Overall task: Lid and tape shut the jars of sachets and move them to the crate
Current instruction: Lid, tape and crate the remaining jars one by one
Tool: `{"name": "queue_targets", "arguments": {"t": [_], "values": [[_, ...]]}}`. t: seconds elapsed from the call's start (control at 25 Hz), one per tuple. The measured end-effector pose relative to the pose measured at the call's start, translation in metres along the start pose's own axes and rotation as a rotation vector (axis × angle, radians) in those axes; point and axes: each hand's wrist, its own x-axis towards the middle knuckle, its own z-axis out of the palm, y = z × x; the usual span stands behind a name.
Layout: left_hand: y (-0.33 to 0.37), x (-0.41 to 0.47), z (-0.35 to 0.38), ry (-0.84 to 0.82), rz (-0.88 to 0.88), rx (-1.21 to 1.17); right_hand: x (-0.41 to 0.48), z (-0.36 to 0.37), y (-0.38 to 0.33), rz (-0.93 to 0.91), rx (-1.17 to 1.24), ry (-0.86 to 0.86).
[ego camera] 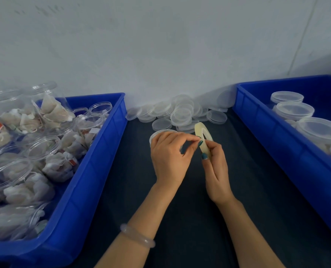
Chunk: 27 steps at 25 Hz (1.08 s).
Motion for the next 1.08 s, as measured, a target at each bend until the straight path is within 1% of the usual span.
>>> {"name": "queue_targets", "arguments": {"t": [0.08, 0.16, 0.24, 0.32, 0.36, 0.4, 0.48, 0.56, 0.64, 0.72, 0.88, 0.96, 1.08], "values": [[0.001, 0.007, -0.005, -0.097, -0.079, -0.038, 0.0, -0.001, 0.001, -0.039, -0.052, 0.015], [0.001, 0.012, -0.01, -0.196, -0.121, -0.015, 0.0, -0.001, 0.002, -0.092, -0.121, 0.022], [0.005, 0.012, -0.015, -0.24, -0.074, 0.032, 0.001, -0.001, 0.004, -0.113, -0.18, 0.021], [0.013, 0.004, -0.018, -0.254, 0.055, 0.064, 0.002, -0.002, 0.007, -0.111, -0.2, 0.024], [0.017, -0.003, -0.02, -0.253, 0.114, 0.081, 0.003, -0.003, 0.008, -0.111, -0.208, 0.034], [0.019, -0.008, -0.021, -0.243, 0.137, 0.095, 0.003, -0.003, 0.008, -0.113, -0.22, 0.045], [0.019, -0.013, -0.024, -0.211, 0.079, 0.103, 0.003, -0.002, 0.006, -0.125, -0.236, 0.055], [0.016, -0.013, -0.027, -0.218, 0.042, 0.109, 0.002, -0.001, 0.005, -0.145, -0.231, 0.048], [0.016, -0.014, -0.028, -0.254, 0.06, 0.148, 0.001, -0.001, 0.005, -0.157, -0.224, 0.053], [0.016, -0.014, -0.028, -0.257, 0.071, 0.18, 0.001, -0.002, 0.005, -0.149, -0.229, 0.062], [0.013, -0.015, -0.024, -0.163, 0.102, 0.192, 0.001, -0.001, 0.004, -0.159, -0.304, 0.039], [0.01, -0.016, -0.024, -0.118, 0.142, 0.22, 0.003, -0.002, 0.003, -0.19, -0.376, 0.047], [0.006, -0.018, -0.032, -0.066, 0.179, 0.245, 0.004, -0.008, 0.004, -0.24, -0.607, 0.093]]}}
